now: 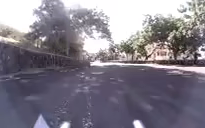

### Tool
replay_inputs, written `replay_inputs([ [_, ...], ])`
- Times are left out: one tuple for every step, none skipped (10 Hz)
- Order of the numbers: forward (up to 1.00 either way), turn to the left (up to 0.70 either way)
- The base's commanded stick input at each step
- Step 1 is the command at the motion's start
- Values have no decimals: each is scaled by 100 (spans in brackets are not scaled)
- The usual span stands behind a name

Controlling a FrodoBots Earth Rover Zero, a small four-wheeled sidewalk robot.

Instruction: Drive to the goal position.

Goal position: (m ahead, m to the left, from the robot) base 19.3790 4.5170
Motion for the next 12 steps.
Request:
replay_inputs([
  [70, 0],
  [70, 0],
  [70, 0],
  [70, 0],
  [70, 0],
  [70, 0],
  [70, 0],
  [70, 0],
  [70, 0],
  [70, 0],
  [70, 0],
  [70, 0],
])
